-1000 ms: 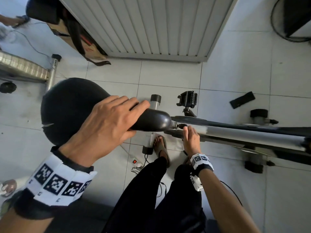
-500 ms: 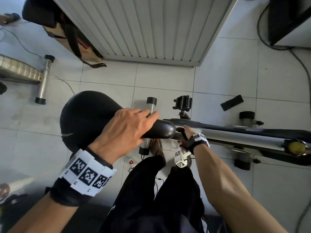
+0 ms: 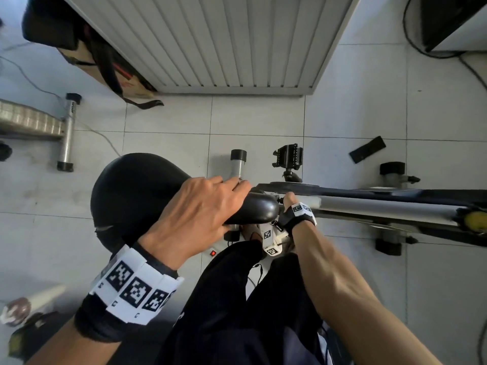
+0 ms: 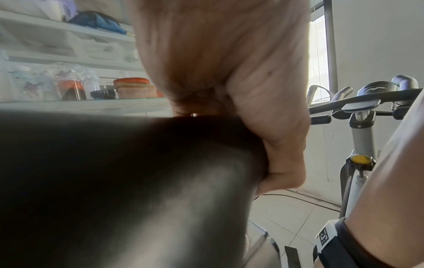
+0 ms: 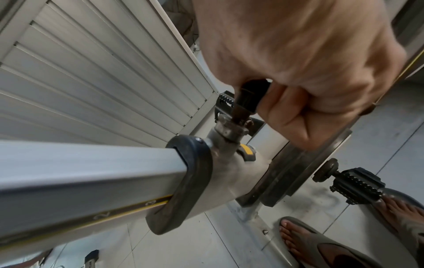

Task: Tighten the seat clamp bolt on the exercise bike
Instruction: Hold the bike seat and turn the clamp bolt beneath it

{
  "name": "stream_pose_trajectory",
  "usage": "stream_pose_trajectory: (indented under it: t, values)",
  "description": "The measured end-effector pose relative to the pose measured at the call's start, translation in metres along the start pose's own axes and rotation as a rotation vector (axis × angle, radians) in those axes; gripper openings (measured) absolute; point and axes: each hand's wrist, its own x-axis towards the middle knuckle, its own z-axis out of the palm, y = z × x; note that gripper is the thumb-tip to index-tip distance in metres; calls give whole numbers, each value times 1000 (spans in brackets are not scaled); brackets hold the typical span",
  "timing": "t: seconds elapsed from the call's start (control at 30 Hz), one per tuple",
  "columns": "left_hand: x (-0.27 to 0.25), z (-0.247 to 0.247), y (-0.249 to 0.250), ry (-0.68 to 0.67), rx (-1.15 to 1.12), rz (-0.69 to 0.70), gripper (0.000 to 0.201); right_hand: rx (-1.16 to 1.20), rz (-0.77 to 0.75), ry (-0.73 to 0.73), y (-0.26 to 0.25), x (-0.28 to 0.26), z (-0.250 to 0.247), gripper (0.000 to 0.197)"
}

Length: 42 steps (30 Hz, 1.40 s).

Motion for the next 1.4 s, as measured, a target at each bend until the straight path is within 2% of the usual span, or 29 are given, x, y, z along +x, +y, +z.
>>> stream_pose_trajectory:
  t: [0.2,0.23,0.27,0.3,0.37,0.4,0.43,0.5,0.57,0.67,0.77,0.87,0.93,0.97,1.07,1.23,1.4]
  values:
    - [1,2,-1,5,34,9,77,69,-4,31,3,10,13,47]
    - [1,2,-1,9,37,13,77,101,14,-1,4,15,16,45]
    - [1,2,-2,12,37,16,77,228,44,-30,2,15,16,43]
    - [1,2,-2,18,37,20,76,349,96,-30,6,18,18,50]
    - [1,2,-2,24,38,24,75,471,243,-52,17,21,22,91]
    - [1,2,-2,20,38,23,75,491,295,-13,25,17,24,108]
    - [1,3,-2,21,37,23,75,380,310,95,36,15,27,111]
    - [1,5,-3,22,34,21,73,173,191,391,50,10,30,87]
    - [0,5,-3,9,27,11,69,124,-7,537,59,18,40,62]
    - [-3,6,-3,-4,25,-12,62,288,-296,520,65,42,64,52]
    - [-5,7,-3,12,49,-27,56,380,-329,566,55,53,68,34]
    - [-5,12,-3,23,99,-44,53,244,-374,688,55,70,70,38]
    - [-6,16,-4,26,118,-44,49,166,-475,732,62,81,75,32]
    - [-7,17,-4,25,108,-36,46,217,-533,746,65,84,77,32]
    - [-7,15,-3,38,81,-17,41,338,-596,788,72,95,79,53]
    - [-6,10,3,32,122,-34,41,247,-698,670,81,111,73,66]
    - [-7,10,6,97,106,-35,39,250,-692,649,76,91,64,51]
